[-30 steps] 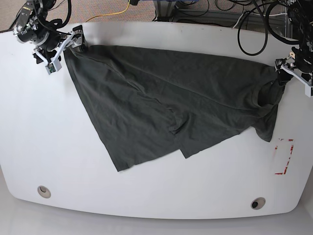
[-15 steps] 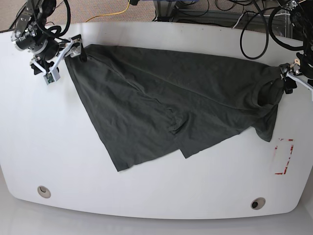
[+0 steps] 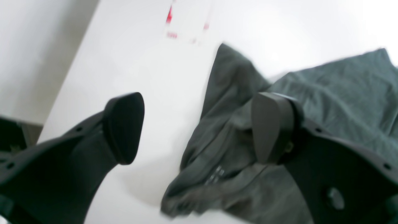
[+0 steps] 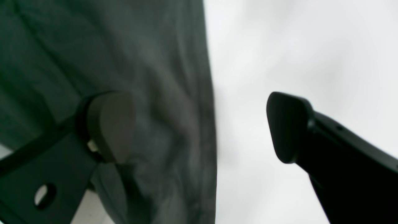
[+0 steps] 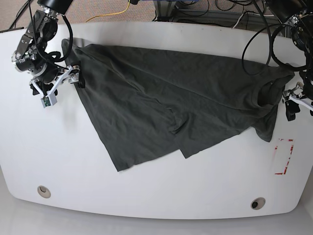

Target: Layout the t-shirt on the table in an organized manner, then fold the t-shirt properly

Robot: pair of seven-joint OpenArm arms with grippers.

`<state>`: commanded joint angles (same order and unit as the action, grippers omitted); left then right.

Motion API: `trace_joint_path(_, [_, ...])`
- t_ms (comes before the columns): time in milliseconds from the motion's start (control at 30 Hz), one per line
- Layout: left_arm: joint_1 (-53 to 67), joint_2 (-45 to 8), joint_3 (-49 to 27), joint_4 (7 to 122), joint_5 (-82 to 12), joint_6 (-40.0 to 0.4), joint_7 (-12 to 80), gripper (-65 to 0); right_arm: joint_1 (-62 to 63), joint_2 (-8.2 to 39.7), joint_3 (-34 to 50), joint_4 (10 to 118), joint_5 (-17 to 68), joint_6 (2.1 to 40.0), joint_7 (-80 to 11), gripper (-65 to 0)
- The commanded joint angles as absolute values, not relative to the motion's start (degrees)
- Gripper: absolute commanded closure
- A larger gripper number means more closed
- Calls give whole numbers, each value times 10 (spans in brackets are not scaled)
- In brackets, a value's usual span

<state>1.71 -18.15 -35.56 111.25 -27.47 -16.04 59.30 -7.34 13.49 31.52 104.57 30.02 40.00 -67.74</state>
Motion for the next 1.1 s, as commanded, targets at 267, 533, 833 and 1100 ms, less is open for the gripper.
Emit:
trace_joint_path(267, [-18,-178,-260,1112,-273,-160,589,-511,-106,116,241,1131,300,400,-717,-650])
trace_joint_path(533, [-36,-155,-156,1110,-233,-159,540,-511,-141,120,171,1146,296,400,-717,-650])
trace_joint_path(833, [-51,-138,-89,1109,-175,-159,519,-511,-171,146,87,1146,294,400,-694,-650])
trace_joint_path(1100, [-52,-135,-89,1108,-160,-159,519,-511,-193,189,46,1146,294,400,-669,-650])
